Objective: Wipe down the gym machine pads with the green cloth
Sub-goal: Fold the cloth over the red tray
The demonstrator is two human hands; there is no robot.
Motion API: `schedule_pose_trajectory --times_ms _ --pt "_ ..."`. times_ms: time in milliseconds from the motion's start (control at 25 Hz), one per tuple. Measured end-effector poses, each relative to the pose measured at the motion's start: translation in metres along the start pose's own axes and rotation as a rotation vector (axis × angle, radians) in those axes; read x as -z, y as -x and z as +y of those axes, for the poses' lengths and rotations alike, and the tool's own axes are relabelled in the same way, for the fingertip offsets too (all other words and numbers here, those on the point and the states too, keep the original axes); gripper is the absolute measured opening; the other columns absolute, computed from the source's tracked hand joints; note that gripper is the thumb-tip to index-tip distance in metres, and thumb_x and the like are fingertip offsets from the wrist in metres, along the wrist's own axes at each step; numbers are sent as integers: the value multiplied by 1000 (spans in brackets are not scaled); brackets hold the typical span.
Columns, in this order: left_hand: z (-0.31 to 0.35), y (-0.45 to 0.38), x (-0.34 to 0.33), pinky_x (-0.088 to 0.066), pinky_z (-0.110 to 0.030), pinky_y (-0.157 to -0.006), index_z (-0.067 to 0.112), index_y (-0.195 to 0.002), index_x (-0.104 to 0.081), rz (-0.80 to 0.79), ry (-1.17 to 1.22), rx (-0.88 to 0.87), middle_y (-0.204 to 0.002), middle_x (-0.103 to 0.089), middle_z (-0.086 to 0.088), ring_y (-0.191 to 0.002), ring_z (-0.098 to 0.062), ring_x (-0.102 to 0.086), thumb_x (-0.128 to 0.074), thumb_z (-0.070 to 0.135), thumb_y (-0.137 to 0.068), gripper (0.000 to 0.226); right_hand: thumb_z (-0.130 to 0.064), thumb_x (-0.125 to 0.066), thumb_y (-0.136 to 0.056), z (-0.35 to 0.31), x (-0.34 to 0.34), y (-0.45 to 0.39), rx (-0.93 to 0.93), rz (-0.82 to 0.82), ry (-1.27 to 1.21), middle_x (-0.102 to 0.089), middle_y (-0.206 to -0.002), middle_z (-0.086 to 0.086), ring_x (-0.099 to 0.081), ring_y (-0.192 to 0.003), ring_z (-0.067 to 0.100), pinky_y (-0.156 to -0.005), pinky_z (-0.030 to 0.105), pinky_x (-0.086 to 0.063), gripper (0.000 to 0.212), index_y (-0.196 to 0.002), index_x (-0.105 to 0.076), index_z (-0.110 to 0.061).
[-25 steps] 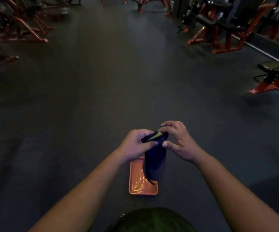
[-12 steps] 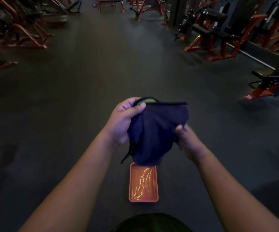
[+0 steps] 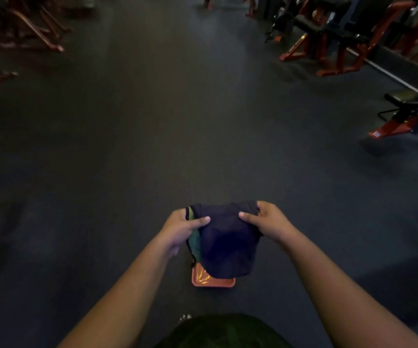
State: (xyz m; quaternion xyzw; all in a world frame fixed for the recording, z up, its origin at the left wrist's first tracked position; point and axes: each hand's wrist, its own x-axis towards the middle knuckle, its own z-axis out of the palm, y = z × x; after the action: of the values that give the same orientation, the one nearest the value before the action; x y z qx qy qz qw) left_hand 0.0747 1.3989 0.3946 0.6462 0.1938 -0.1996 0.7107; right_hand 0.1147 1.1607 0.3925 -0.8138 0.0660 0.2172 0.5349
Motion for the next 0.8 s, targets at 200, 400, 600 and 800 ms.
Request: schedule_pose_trajectory --times_ms 200,400,600,800 --pt "-28 -27 -4 -54 -30 -76 18 -132 -48 316 -196 24 -101 -66 -3 -89 -16 -64 -83 20 -83 60 -40 -84 -79 41 -24 -9 -105 159 37 -69 -98 2 -69 -90 16 -75 32 -56 60 -119 -43 -23" --pt "-115 -97 3 -46 -29 -101 30 -147 -46 42 -823 -14 -133 -50 -3 -121 -20 -54 -89 25 -73 86 -3 -82 -75 131 -60 -61 -19 -43 309 -53 -126 -1 -56 -117 17 -95 12 -41 66 -129 -51 -24" --pt "-261 -209 15 -55 -35 -85 22 -123 -66 40 -1228 -107 -135 -47 -1 -116 -21 -54 -70 28 -91 33 -11 -67 -89 274 -118 -151 -35 -72 669 -62 -119 3 -63 -102 22 -76 29 -47 36 -123 -63 -22" --pt "-422 -332 36 -41 -30 -72 19 -115 -65 -142 -1375 44 -113 -62 -4 -93 -16 -55 -58 25 -99 18 -18 -61 -97 433 -176 -247 -87 -177 746 -55 -139 8 -63 -112 28 -93 37 -51 23 -120 -62 -16"
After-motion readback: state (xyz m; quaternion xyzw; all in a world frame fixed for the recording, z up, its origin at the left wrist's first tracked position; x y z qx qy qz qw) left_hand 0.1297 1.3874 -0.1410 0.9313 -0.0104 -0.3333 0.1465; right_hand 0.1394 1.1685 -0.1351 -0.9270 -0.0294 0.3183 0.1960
